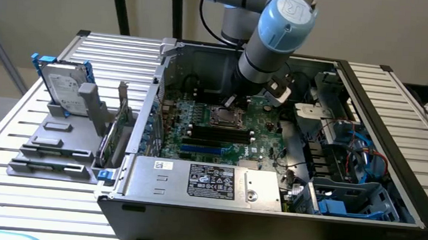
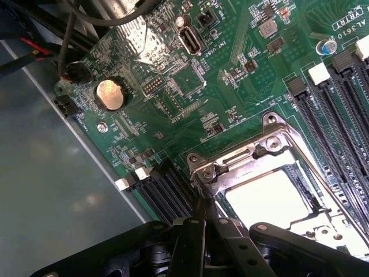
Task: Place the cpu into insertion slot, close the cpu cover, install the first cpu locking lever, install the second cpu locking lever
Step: 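Install the first cpu locking lever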
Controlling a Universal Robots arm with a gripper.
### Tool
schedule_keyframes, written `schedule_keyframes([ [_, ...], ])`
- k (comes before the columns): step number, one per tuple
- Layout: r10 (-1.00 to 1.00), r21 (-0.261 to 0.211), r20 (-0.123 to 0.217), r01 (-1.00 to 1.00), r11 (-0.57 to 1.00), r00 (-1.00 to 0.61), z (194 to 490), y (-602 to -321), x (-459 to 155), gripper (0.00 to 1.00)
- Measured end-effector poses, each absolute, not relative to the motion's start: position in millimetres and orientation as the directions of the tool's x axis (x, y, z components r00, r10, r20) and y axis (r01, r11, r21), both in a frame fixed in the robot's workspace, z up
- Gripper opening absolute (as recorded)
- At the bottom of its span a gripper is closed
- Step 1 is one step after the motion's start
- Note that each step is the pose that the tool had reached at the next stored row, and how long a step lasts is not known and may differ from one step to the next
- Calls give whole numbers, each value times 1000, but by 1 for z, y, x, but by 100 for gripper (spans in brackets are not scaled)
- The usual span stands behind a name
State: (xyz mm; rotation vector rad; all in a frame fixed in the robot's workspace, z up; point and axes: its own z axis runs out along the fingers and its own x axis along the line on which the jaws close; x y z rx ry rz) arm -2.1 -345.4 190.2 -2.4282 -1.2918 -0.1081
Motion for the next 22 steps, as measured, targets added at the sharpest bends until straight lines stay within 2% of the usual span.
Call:
schedule_keyframes([
  [11,784,-305,254,816,-491,566,191,-347,-1,11],
  [22,784,-305,255,816,-491,566,210,-350,-25,11],
])
